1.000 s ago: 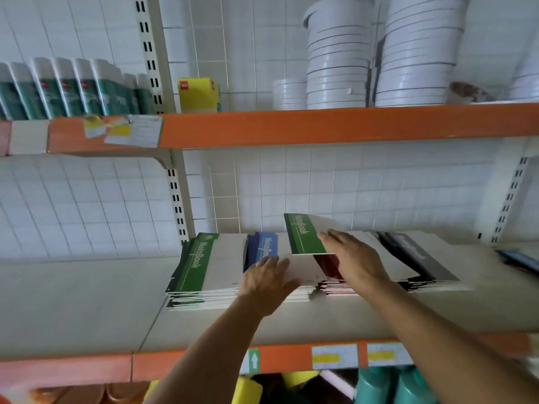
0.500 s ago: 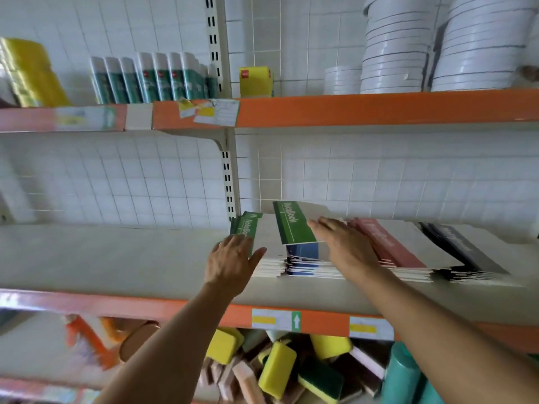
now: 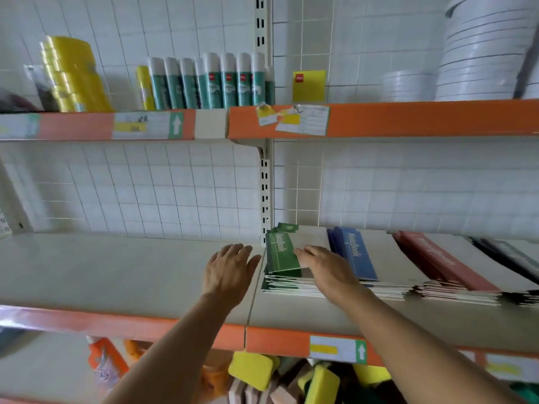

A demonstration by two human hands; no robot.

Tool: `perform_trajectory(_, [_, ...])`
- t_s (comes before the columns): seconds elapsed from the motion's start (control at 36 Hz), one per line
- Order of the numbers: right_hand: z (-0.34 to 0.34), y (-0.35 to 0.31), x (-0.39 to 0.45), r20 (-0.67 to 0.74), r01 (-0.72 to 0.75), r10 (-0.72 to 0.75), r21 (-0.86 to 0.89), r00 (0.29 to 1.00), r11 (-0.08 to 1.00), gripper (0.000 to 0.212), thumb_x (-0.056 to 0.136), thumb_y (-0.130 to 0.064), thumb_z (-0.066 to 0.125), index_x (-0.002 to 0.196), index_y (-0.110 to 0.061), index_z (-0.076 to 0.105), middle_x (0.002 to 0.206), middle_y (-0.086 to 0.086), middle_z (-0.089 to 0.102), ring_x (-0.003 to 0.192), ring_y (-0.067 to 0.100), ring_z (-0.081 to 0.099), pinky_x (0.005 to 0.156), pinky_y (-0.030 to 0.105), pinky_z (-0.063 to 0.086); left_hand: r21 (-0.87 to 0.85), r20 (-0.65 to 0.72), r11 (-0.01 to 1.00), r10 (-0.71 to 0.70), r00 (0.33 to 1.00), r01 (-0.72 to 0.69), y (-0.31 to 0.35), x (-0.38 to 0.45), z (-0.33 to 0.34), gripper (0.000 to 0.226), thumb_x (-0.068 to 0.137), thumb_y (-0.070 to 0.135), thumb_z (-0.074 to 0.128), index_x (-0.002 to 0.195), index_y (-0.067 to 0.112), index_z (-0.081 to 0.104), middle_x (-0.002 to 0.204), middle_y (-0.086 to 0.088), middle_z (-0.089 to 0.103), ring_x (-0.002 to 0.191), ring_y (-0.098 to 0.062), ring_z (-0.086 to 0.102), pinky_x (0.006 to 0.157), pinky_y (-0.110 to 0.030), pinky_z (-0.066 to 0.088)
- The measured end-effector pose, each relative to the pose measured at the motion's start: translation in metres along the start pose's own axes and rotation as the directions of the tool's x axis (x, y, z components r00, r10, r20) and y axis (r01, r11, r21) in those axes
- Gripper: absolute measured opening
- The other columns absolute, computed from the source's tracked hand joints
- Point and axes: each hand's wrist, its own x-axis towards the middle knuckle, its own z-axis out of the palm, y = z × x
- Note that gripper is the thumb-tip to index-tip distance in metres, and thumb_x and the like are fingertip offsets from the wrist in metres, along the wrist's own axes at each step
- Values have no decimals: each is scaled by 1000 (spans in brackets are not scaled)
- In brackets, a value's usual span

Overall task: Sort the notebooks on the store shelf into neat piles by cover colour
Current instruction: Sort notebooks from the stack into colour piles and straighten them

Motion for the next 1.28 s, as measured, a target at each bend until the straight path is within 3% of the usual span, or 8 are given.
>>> perform_trajectory(0.17, [16,1,11,172,10,-13,18,985,1000,52,100,-35,44,148,-22,29,143,-1,41,130,21,41,95,36,44,-11,37,1000,29,999,-29,-9,4,4,82,83,62,2,126,21,59,129,1,60,123,-20,51,96,-34,41])
perform_trajectory(0.28, [11,1,9,232,-21,21,-5,972,1000,69,95,-56,41,150,-19,23,152,1,31,137,22,32,109,37,34,4,107,997,77,991,-77,-4,7,10,55,98,55,22,135,25,50,139,5,51,131,-15,41,102,-31,34])
perform_trajectory(0.53, [-8,21,-29,28,-117,117,9,993,993,62,96,-51,42,149,-20,28,150,0,36,134,19,38,105,32,35,-126,18,965,234,972,-230,40,7,12,56,90,51,23,102,18,66,107,1,66,102,-24,59,78,-34,46])
perform_trajectory(0.75, [-29,78,-97,-39,-227,226,-43,973,973,61,95,-53,42,146,-19,36,147,1,43,132,21,43,106,31,34,-145,122,941,322,939,-304,121,-1,22,41,100,44,35,129,23,55,139,4,50,131,-16,40,100,-32,34])
perform_trajectory(0.89, [-43,124,-160,-72,-320,315,-62,946,946,86,77,-67,12,141,-19,44,139,3,51,126,24,49,102,34,38,-212,146,918,370,918,-336,192,-15,29,42,98,45,39,123,19,60,130,1,57,124,-21,47,96,-34,38])
perform_trajectory(1.0, [-53,166,-219,-88,-422,417,-57,905,905,81,80,-68,21,141,-20,44,139,4,53,125,24,51,103,35,38,-271,121,895,397,910,-354,255,-36,30,49,84,46,34,90,18,74,98,-2,72,92,-22,68,69,-34,54])
perform_trajectory(1.19, [-83,240,-325,-79,-503,498,-72,863,861,84,80,-65,19,136,-11,51,133,10,57,119,29,56,97,38,44,-314,130,853,474,871,-417,373,-78,37,67,84,53,17,105,19,71,118,-2,66,111,-23,60,86,-37,48])
perform_trajectory(1.28, [-100,267,-364,-90,-551,545,-67,833,832,77,84,-63,27,138,-13,49,134,9,57,121,27,55,97,36,43,-339,148,831,509,848,-440,420,-92,43,58,86,51,26,96,18,73,107,-4,70,101,-25,65,79,-37,52])
